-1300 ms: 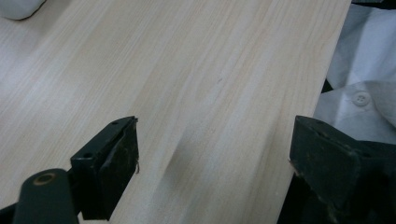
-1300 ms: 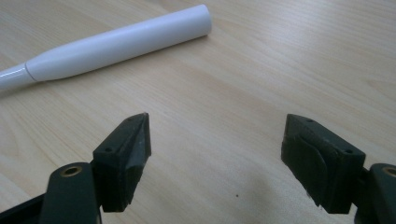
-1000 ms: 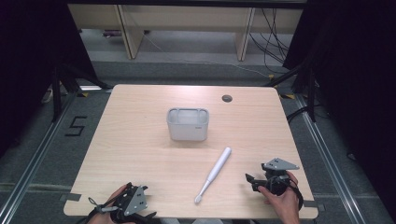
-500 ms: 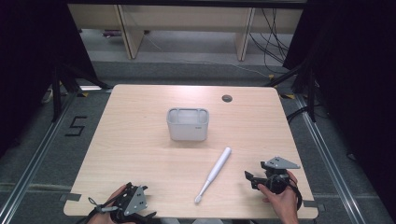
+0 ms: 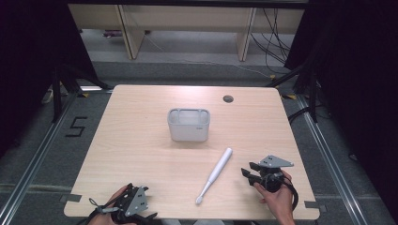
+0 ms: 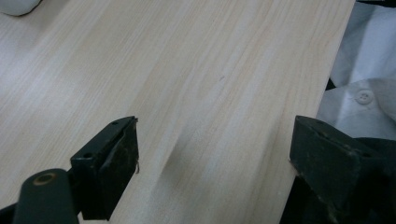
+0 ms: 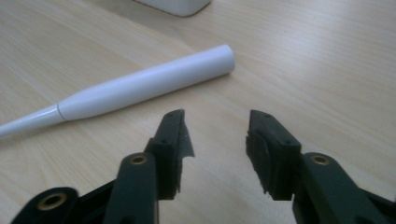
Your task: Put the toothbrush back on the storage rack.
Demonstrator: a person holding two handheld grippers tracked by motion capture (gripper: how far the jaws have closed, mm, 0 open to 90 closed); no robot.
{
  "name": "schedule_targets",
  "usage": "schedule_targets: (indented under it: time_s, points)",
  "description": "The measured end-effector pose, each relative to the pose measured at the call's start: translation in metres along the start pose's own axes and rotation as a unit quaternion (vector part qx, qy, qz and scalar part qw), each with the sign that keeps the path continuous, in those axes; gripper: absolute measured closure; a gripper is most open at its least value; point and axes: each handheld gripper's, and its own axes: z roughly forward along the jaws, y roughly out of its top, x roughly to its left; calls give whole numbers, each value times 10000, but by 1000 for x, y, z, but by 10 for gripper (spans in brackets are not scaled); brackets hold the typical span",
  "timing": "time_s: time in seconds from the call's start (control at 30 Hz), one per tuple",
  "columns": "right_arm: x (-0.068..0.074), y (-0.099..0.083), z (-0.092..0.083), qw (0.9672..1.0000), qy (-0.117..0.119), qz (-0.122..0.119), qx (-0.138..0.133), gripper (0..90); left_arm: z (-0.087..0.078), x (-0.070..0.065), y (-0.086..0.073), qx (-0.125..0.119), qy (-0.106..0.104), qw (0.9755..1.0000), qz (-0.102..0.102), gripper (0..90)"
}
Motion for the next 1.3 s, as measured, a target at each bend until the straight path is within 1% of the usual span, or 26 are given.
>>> schedule_targets:
  time_s: [0.03, 0.1, 0.13, 0.17, 0.2, 0.23, 0.27, 0.3, 0.37, 0.5, 0.53, 0.57, 0.67, 0.7, 0.73, 0.77, 0.8, 0.83, 0.87, 0.97, 1.0, 1.03, 1.13, 1.17, 1.27, 1.3]
  points:
    - [3, 1, 0, 9999, 25, 120, 28, 610, 0, 0, 0, -6, -3, 10000, -3, 153]
    - [6, 7, 5, 10000, 56, -10, -16, 702, 0, 0, 0, -4, 5, 10000, -6, 153]
    - [6, 7, 5, 10000, 56, -10, -16, 702, 0, 0, 0, -4, 5, 10000, -6, 153]
    - [9, 12, 9, 9998, 73, -157, -12, 768, 0, 0, 0, -17, 3, 10000, -13, 153]
    - [9, 12, 9, 9998, 73, -157, -12, 768, 0, 0, 0, -17, 3, 10000, -13, 153]
    - [12, 15, 13, 9998, 114, -134, -6, 807, 0, 0, 0, -8, 1, 10000, -8, 153]
    - [12, 15, 13, 9998, 114, -134, -6, 807, 0, 0, 0, -8, 1, 10000, -8, 153]
    - [11, 17, 16, 9996, 158, -250, 5, 825, 0, 0, 0, -17, 6, 10000, -10, 153]
    - [11, 21, 22, 9990, 148, -420, 51, 863, 0, 0, 0, -17, 1, 10000, -11, 153]
    - [11, 25, 27, 9986, 143, -513, 46, 865, 1, 0, -1, -16, 8, 10000, -19, 153]
    - [13, 27, 29, 9990, 87, -432, 13, 876, 0, 0, 0, -22, 6, 10000, -24, 153]
    - [11, 29, 33, 9990, 155, -417, 22, 892, 0, 0, 0, -21, 0, 10000, -19, 153]
    - [11, 31, 37, 9990, 167, -406, 23, 898, 0, 0, -1, -17, 3, 10000, -11, 153]
    - [12, 33, 41, 9990, 129, -436, 35, 900, 0, 0, 0, -28, 7, 10000, -26, 153]
    - [10, 35, 42, 9985, 146, -533, 31, 900, 0, 0, 0, -28, 7, 10000, -26, 153]
    - [10, 35, 42, 9985, 146, -533, 31, 900, 0, 0, 0, -27, -1, 10000, -46, 153]
    - [13, 37, 44, 9989, 161, -437, 41, 900, 0, 0, 0, -21, -4, 10000, -20, 153]
    - [11, 39, 46, 9980, 173, -612, 4, 900, 1, 0, 0, -17, 1, 10000, -9, 153]
    - [13, 42, 48, 9981, 169, -587, 15, 900, 1, 0, -1, -13, 3, 10000, -11, 153]
    - [14, 48, 57, 9971, 195, -740, 1, 900, 0, 0, 0, -18, -4, 10000, -13, 153]
    - [14, 48, 57, 9971, 195, -740, 1, 900, 0, 0, 0, -18, -4, 10000, -13, 153]
    - [14, 50, 63, 9967, 192, -784, 66, 900, 0, 0, -1, -16, 3, 10000, -12, 153]
    - [13, 52, 67, 9969, 175, -754, 102, 900, 0, 0, 0, -18, -4, 10000, -19, 154]
    - [12, 55, 71, 9964, 182, -810, 184, 900, 0, 0, 0, -14, -9, 10000, -5, 153]
    - [12, 57, 74, 9968, 163, -769, 170, 900, 1, 0, 0, -14, -8, 10000, -3, 154]
    - [10, 59, 78, 9960, 175, -846, 226, 900, 0, 0, 0, -13, -11, 10000, -1, 153]
